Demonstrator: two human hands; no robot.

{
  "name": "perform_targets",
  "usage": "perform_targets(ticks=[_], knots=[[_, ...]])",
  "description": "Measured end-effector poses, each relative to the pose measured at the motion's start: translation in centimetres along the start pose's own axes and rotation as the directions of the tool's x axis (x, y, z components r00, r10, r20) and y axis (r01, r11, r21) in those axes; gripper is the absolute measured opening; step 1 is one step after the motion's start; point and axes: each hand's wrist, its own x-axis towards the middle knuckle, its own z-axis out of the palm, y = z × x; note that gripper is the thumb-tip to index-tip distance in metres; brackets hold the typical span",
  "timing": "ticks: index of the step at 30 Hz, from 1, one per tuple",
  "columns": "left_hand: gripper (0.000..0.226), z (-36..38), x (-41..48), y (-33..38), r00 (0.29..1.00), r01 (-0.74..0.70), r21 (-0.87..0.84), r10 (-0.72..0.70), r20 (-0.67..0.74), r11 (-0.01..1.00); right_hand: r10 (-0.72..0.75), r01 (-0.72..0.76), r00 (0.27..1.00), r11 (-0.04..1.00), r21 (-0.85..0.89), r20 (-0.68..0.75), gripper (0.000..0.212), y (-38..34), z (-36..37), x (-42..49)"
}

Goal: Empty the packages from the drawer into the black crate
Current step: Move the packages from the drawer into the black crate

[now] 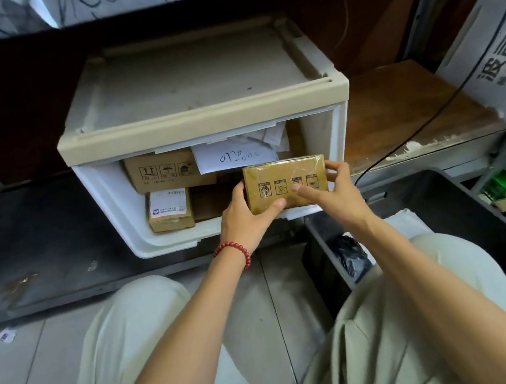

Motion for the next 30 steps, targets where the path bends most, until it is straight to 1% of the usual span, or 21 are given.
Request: perform_targets(ticks=[3, 6, 9, 12, 14, 16, 18, 20, 23, 25, 27, 28, 30], knots=[[0.080, -0.7, -2.7, -0.5, 0.998, 0.013, -0.062, -0.016, -0.059, 0.998, 0.032, -0.033, 0.999, 0.996, 0.088, 0.018, 0.055, 0.6, -0.1, -2.8], [0.071, -1.9, -5.4, -1.4, 0.995, 0.021, -0.111, -0.031, -0.092, 0.994, 0.071, -0.082, 0.996, 0.977, 0.196, 0.063, 0.043, 0.9, 0.5, -5.2], [0.057, -3.3, -7.7, -2.2, 0.997, 0.010, -0.146, -0.021, -0.075, 0.989, 0.096, -0.118, 0.990, 0.966, 0.230, 0.102, 0.041, 0.7, 1.2, -6.4], [0.054, -4.7, -9.4, -2.9, 0.997, -0.019, -0.195, 0.003, -0.078, 0.981, 0.091, -0.131, 0.983, 0.958, 0.254, 0.162, 0.049, 0.5, 1.8, -7.2], [0.058, -5.4, -10.6, -3.7, 0.994, -0.016, -0.249, -0.011, -0.107, 0.968, 0.047, -0.096, 0.976, 0.969, 0.228, 0.212, 0.053, 0.6, 2.5, -7.8], [0.063, -6.1, -11.6, -4.6, 0.989, 0.022, -0.294, -0.063, -0.131, 0.956, -0.032, -0.009, 0.960, 0.989, 0.146, 0.277, 0.060, 0.9, 3.3, -8.3], [0.067, -6.9, -12.2, -5.5, 0.981, 0.085, -0.321, -0.135, -0.138, 0.943, -0.095, 0.087, 0.922, 0.995, 0.038, 0.375, 0.068, 1.5, 3.9, -8.7], [0.066, -7.8, -12.2, -6.2, 0.970, 0.134, -0.347, -0.194, -0.146, 0.928, -0.129, 0.151, 0.881, 0.988, -0.012, 0.455, 0.069, 1.6, 4.1, -9.1], [0.067, -8.5, -12.1, -6.6, 0.961, 0.141, -0.363, -0.215, -0.172, 0.921, -0.155, 0.205, 0.857, 0.978, -0.049, 0.491, 0.072, 2.1, 4.1, -9.1], [0.065, -8.4, -12.2, -6.4, 0.965, 0.109, -0.358, -0.184, -0.184, 0.927, -0.110, 0.156, 0.872, 0.986, -0.057, 0.477, 0.080, 2.3, 4.3, -8.8], [0.063, -8.1, -12.4, -6.0, 0.974, 0.068, -0.337, -0.135, -0.180, 0.939, -0.005, 0.016, 0.905, 1.000, -0.023, 0.426, 0.085, 2.4, 4.5, -8.4], [0.065, -7.8, -12.5, -5.9, 0.979, 0.048, -0.311, -0.107, -0.175, 0.949, 0.049, -0.055, 0.914, 0.998, 0.004, 0.403, 0.080, 2.4, 4.6, -8.1], [0.072, -7.2, -12.5, -6.0, 0.988, -0.002, -0.220, -0.032, -0.153, 0.976, 0.131, -0.159, 0.916, 0.986, 0.044, 0.380, 0.060, 2.4, 4.6, -7.6]])
